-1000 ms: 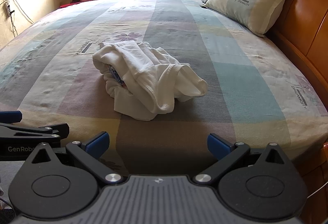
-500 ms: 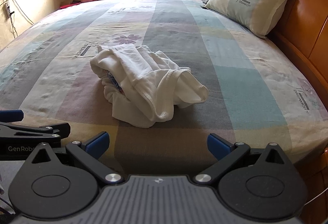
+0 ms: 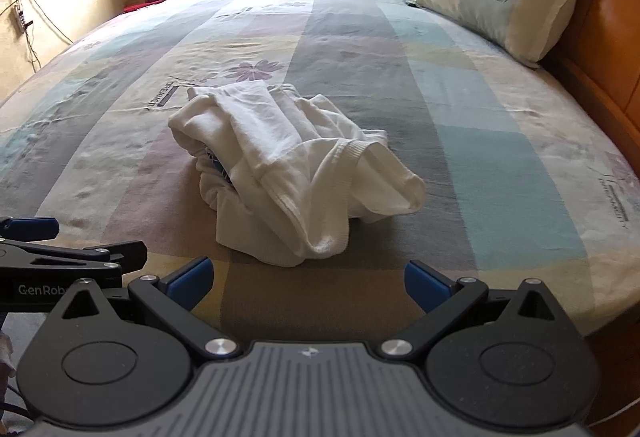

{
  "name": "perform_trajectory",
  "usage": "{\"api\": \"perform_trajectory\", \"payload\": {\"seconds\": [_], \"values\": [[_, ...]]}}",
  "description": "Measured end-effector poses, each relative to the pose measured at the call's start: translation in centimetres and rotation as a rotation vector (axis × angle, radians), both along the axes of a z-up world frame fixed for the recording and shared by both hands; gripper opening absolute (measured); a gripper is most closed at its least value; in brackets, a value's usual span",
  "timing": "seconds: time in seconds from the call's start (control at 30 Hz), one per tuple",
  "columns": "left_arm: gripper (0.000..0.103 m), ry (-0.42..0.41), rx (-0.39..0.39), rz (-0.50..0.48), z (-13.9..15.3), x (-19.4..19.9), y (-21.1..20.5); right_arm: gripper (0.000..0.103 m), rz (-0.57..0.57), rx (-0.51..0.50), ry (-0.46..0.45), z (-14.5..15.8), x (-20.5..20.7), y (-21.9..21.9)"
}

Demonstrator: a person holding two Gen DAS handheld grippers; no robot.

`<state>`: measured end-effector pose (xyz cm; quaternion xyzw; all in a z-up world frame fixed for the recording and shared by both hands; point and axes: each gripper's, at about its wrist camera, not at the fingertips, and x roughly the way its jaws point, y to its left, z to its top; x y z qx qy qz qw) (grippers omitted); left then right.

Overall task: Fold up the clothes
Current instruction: 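Grasp the white sweatshirt bundle with the left gripper and lift it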

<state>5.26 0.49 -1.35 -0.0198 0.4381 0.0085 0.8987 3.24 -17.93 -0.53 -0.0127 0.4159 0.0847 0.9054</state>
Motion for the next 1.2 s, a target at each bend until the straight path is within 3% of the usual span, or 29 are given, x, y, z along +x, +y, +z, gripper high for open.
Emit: {"api": "perform_trajectory", "payload": {"seconds": [0.5, 0.83, 1.2], "values": [[0.102, 0.037, 0.029, -0.081, -2.1, 6.2, -2.1, 0.103, -0.018, 0.042, 0.039, -2.6, 4.8, -1.9], [0.102, 0.080, 0.034, -0.127, -3.1, 8.9, -2.0, 0.103, -0.007, -0.039, 0.082, -4.5, 8.0, -2.3], [0.102, 0.068, 0.070, -0.155, -1.9, 10.9, -2.0, 0.103, -0.023, -0.035, -0.034, -1.9, 14.2, -2.7]]}}
